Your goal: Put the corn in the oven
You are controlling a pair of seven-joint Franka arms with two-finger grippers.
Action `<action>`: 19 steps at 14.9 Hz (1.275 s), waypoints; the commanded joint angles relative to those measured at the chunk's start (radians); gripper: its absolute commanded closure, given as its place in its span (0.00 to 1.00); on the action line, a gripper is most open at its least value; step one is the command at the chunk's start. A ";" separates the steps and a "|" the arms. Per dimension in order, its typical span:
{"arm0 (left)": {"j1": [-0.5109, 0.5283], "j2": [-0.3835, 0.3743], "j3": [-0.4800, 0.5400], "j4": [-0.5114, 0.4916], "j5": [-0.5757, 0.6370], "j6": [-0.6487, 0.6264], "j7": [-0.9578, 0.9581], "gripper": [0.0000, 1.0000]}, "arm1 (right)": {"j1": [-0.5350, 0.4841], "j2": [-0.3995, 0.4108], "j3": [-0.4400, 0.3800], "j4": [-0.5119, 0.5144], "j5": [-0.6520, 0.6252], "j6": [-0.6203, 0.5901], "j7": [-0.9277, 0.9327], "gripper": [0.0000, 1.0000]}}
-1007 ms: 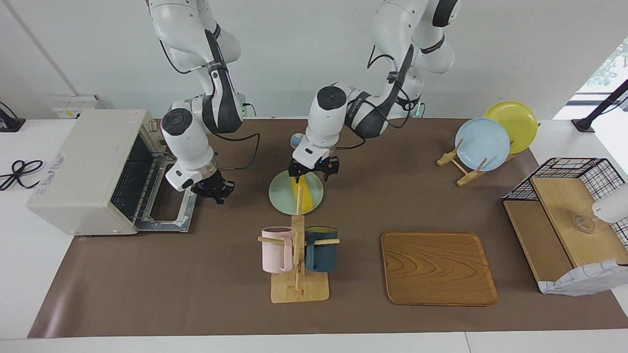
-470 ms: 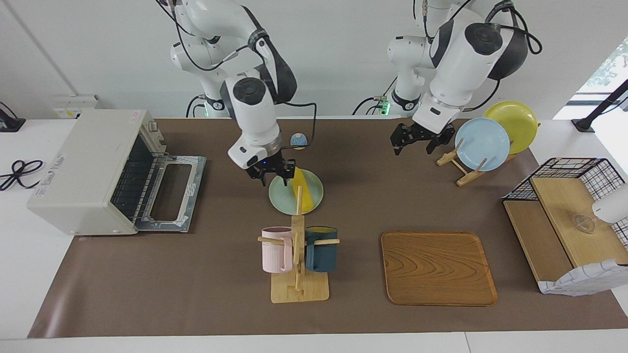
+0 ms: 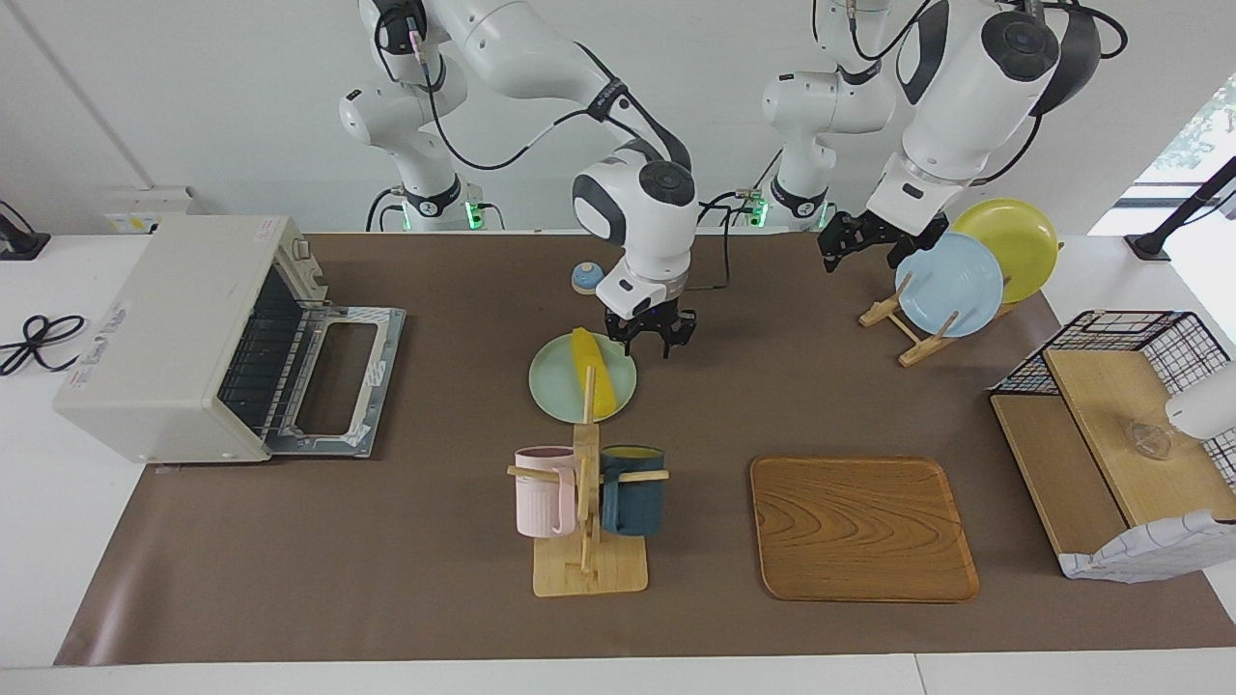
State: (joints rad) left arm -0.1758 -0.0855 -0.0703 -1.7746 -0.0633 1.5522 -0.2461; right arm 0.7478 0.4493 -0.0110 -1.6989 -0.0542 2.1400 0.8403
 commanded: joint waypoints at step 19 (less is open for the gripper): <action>0.099 0.086 -0.078 0.207 0.020 -0.149 0.048 0.00 | -0.016 -0.040 -0.006 -0.033 -0.194 -0.154 -0.068 1.00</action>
State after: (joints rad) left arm -0.0935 0.0063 -0.1397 -1.5686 -0.0623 1.4135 -0.2176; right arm 0.7513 0.4185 -0.0189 -1.7919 -0.1902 2.0895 0.8290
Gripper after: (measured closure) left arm 0.000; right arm 0.969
